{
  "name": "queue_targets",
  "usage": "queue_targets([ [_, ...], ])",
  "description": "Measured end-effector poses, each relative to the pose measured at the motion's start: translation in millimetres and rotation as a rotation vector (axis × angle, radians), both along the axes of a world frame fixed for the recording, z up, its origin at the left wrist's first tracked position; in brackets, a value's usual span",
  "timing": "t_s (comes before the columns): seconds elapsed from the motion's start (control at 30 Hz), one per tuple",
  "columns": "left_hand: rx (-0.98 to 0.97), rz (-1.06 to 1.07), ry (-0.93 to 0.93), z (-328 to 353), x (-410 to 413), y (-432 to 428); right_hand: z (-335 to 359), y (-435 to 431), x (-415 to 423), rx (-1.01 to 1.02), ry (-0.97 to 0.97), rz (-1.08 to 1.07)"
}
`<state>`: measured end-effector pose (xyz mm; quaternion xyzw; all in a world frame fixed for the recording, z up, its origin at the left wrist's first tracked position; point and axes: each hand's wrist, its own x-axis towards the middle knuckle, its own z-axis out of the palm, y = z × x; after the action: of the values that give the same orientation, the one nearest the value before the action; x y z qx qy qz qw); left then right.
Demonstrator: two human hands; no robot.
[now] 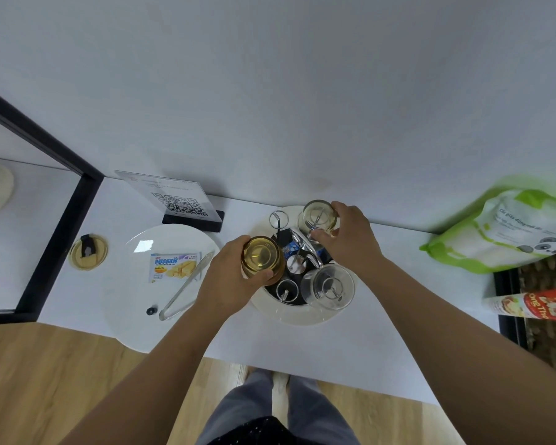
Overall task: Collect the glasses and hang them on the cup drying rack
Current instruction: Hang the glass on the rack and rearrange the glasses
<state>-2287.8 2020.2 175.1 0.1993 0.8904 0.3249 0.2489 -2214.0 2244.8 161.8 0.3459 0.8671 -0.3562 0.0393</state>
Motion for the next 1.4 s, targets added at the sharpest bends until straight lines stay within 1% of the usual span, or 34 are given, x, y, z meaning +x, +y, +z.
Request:
queue_targets([
  [0.37,0.017,-0.020,0.017,1.4,0.2,1.7,0.6,5.6,5.8,-0.028,0.009,0.007],
  [0.43,-0.007,-0.032,0.021,-1.0,0.2,0.7,6.6,8.4,15.8,-0.030,0.094,-0.054],
  [0.53,-0.049,-0.019,0.014,-4.7,1.3,-2.8,14.4,4.4,48.3,0.040,0.283,-0.165],
  [0.57,-0.046,-0.012,0.019,-5.1,2.0,-4.2,13.9,-0.7,62.1,0.059,0.302,-0.162],
  [0.63,-0.036,-0.013,0.042,-6.1,4.1,-5.4,8.3,-16.2,88.4,0.025,0.244,-0.056],
  [0.7,-0.033,-0.033,0.066,-7.3,6.5,-3.7,0.7,-30.8,105.8,-0.059,0.098,0.082],
  [0.77,-0.033,-0.052,0.084,-6.9,7.8,-0.8,-4.8,-36.8,111.8,-0.092,-0.009,0.165],
  [0.8,-0.037,-0.059,0.095,-6.0,7.6,0.9,-5.1,-36.9,111.4,-0.084,-0.027,0.188],
  [0.93,-0.069,-0.083,0.113,-7.3,4.0,2.0,-5.4,-34.6,109.6,-0.022,-0.037,0.213],
  [1.4,-0.061,-0.126,0.144,-10.5,-1.7,2.5,-1.9,-40.7,117.1,0.021,-0.068,0.217],
])
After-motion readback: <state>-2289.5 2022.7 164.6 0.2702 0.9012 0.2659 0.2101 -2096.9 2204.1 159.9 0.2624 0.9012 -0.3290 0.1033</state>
